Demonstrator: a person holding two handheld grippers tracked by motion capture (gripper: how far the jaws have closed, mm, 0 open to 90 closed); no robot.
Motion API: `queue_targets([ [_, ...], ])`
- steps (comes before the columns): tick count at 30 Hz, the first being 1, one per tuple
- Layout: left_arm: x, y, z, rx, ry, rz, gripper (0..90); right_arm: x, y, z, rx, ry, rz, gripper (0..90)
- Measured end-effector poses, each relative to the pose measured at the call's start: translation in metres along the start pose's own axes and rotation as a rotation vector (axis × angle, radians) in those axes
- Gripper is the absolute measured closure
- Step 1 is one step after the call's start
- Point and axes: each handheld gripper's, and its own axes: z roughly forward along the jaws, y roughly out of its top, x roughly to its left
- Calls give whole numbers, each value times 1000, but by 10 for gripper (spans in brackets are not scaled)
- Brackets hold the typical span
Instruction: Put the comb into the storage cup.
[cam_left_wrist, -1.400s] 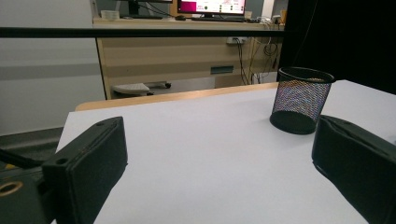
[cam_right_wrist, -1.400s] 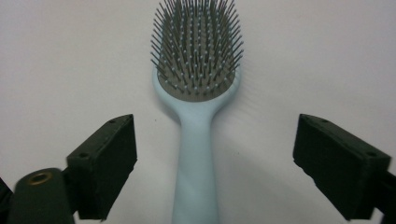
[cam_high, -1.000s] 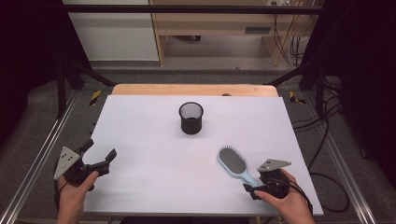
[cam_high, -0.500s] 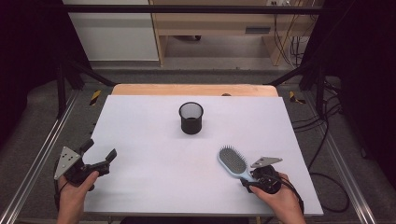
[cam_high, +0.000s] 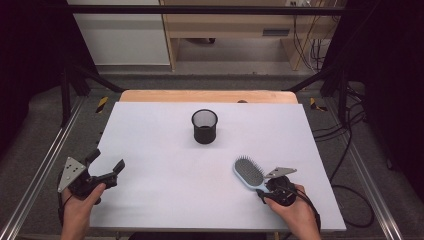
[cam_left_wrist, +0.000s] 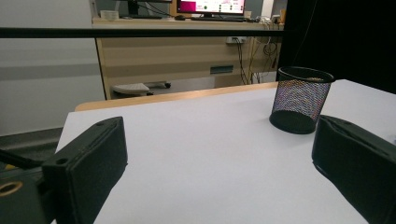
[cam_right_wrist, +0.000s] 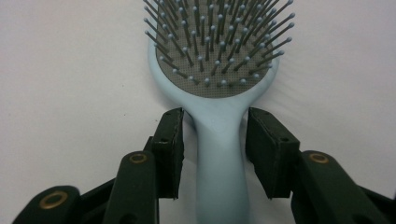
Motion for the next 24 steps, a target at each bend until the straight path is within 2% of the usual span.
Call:
queue_targets([
  [5,0,0,0,0,0,0,35,3,-1,-1,0,-18,-8,630],
  [12,-1,0,1,2,1,5,35,1,-1,-1,14,-7,-1,688],
  [14,-1,0,1,1,0,5,35,0,0,-1,21,-1,11,690],
  [19,-1,0,1,1,3,3,35,-2,1,-1,23,8,3,694],
  [22,-1,0,0,-1,0,-1,35,-3,1,-2,16,15,2,694],
  [24,0,0,0,-1,1,-4,35,-5,3,-2,-12,10,-3,694],
])
